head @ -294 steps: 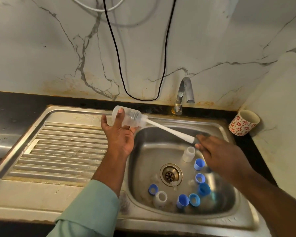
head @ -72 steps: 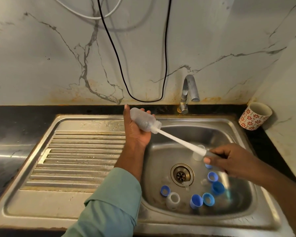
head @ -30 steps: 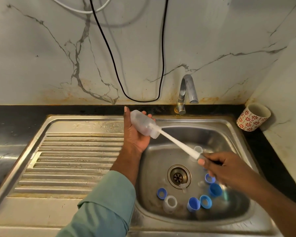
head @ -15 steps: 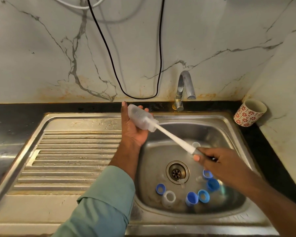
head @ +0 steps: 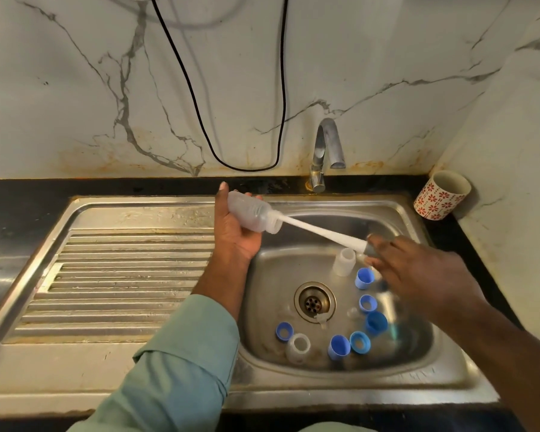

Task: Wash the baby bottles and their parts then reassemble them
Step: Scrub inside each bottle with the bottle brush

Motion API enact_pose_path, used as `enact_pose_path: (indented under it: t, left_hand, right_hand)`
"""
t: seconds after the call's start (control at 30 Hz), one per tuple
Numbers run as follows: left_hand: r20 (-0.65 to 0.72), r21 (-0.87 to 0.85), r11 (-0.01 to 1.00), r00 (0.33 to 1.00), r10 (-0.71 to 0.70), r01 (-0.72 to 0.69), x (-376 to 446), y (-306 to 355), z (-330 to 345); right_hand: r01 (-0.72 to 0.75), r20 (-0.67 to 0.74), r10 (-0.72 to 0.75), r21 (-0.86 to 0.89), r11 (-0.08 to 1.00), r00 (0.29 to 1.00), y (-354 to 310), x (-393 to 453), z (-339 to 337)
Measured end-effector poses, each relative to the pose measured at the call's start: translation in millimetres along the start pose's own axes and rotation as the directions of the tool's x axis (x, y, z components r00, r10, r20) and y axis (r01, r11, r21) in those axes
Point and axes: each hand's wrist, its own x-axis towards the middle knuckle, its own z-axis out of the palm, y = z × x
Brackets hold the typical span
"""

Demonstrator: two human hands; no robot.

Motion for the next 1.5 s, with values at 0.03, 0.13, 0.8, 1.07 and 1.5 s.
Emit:
enact_pose_path:
  t: [0.03,0.13,0.8,1.07,1.5]
  left_hand:
    - [-0.020,0.017,1.000,1.000,-0.008,0.009,0,-1,2]
    - [-0.066,0.056,0.997,0.997,-0.050,0.054,4,4,2]
    - [-0.106,0.062,0.998,0.994,-0.016,0.023,1,1,-6]
    - [-0.025,-0.015,0.999,0.999,-0.036,0.035,-11,1,5]
    - [-0.185,0.567,0.795,0.908,0.377,-0.214,-15,-7,17]
  right_hand:
    - [-0.011,0.001,0.011,-0.001,1.000,1.000,-3,-1,1]
    - [-0.122,0.117,0.078,0.440,0.889,0.990,-9,-9,6]
    - [-0.205,0.244,0.023,0.757,0.621,0.970,-7,-3,8]
    - [-0.359,0.379,-0.063,0.910,0.208,0.923,-7,-9,2]
    - [-0.294,0.249,0.162,0.876,0.383,0.955,-17,-17,21]
